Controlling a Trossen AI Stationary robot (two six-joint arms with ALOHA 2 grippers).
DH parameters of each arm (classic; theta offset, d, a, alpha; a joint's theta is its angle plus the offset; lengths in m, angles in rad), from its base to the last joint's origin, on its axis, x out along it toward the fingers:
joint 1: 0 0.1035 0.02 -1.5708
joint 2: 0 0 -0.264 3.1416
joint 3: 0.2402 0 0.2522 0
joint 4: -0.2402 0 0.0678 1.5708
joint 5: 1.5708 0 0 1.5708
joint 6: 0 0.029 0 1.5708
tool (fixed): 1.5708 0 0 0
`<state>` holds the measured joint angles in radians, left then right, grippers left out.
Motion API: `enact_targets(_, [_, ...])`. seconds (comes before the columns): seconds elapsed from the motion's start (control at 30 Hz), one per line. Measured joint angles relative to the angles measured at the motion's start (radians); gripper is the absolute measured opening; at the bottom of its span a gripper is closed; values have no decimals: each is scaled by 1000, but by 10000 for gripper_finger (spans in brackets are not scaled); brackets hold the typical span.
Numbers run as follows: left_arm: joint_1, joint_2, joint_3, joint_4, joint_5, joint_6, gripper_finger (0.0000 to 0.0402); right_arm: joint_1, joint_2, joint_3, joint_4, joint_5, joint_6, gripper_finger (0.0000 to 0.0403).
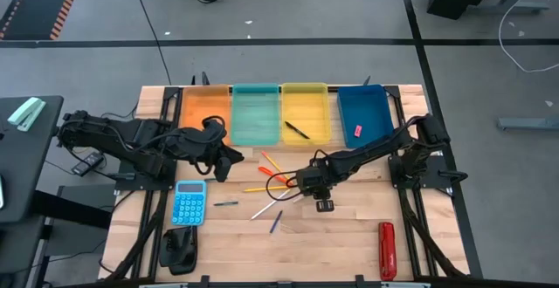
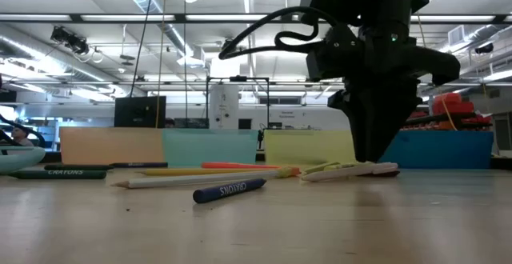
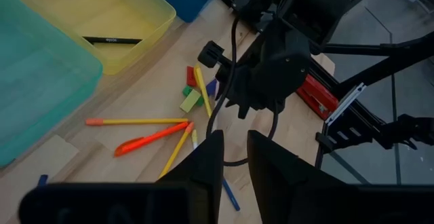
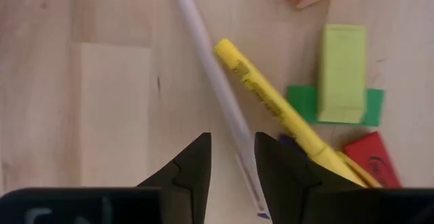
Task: Sort crayons/erasers/pens/pencils in bins
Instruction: Put the light brown pen into the yellow bin
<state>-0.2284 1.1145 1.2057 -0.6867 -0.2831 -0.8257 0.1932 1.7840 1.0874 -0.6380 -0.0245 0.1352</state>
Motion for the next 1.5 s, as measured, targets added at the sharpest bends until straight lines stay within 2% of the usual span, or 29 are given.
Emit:
enact_targets(0.2, [-19, 0, 0, -3, 1, 0, 78, 0, -2, 0, 10, 2, -8, 135])
enact_targets(0.6, [-18, 0, 0, -22, 1, 0, 79, -1, 81, 4, 42, 1, -8, 130])
enact_targets(0.73, [-18, 0, 0, -25, 1, 1, 78, -1, 61, 0, 38, 16, -7, 105])
enact_targets(0.97, [-18, 0, 0, -37, 1, 26, 75, -1, -14, 13, -89, -21, 89, 18])
enact_targets(1.13, [-21, 0, 0, -69, 1, 22, 80, 2, -152, 67, -114, -15, 190, 13])
enact_targets(1.2, [-24, 0, 0, -70, 1, 27, 79, 2, -214, 90, -120, 39, 202, 7])
enact_targets(1.3, [-24, 0, 0, -72, 1, 27, 75, -16, -300, 128, -140, 178, 223, 6])
enact_targets(1.4, [-24, 0, 0, -73, 0, 46, 74, -80, -353, 143, -173, 309, 262, 6])
enact_targets(1.5, [-24, 0, 0, -73, 0, 68, 76, -178, -374, 143, -203, 318, 306, 6])
